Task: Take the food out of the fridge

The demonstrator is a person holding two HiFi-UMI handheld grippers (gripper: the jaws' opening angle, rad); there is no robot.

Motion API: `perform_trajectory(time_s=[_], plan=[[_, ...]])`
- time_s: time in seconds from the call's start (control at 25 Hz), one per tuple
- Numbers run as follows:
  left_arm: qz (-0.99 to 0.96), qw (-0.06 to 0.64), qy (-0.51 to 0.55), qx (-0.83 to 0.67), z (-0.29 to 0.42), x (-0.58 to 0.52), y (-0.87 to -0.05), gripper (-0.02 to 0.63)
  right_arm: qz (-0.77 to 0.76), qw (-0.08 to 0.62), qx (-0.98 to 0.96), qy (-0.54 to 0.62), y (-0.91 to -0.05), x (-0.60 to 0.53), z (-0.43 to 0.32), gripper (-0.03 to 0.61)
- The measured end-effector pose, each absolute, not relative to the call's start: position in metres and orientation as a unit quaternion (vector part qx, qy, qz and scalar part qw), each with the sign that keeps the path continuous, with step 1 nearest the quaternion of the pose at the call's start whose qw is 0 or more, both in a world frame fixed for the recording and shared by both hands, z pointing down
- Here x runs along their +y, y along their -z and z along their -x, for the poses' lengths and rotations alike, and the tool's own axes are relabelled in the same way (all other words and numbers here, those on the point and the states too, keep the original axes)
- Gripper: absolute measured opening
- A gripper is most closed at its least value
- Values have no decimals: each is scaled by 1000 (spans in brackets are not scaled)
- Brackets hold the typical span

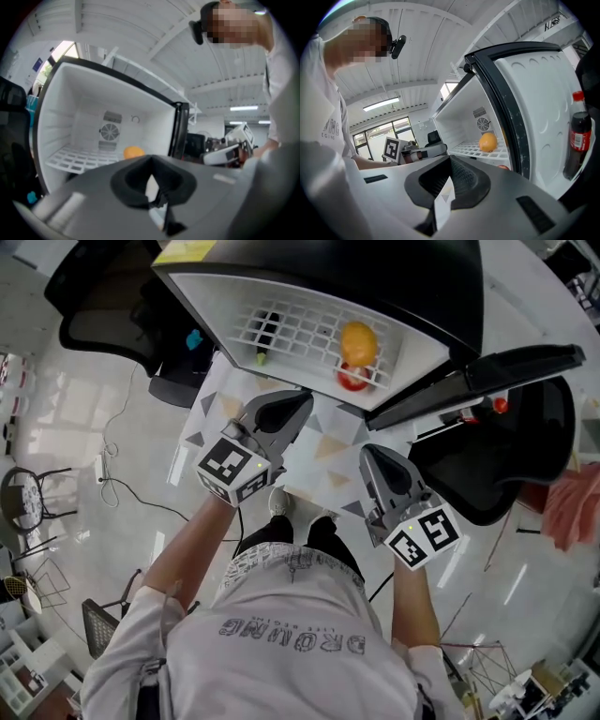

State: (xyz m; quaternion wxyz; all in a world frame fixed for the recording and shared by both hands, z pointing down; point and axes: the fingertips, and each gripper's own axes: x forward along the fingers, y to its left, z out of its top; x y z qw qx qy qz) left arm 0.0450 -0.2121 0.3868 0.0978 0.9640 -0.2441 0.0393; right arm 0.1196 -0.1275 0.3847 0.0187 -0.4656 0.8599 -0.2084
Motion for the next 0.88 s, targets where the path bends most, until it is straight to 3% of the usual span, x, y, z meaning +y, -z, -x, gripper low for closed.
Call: perform_trajectory(time_s=[0.24, 0.88], plan=[[-960, 83, -55, -261, -74, -227, -392, 31, 453, 20, 865, 215, -390, -126, -139, 2], [-944, 66, -110, -304, -120, -277, -417, 224, 440, 23, 868, 228, -404, -125, -169, 2]])
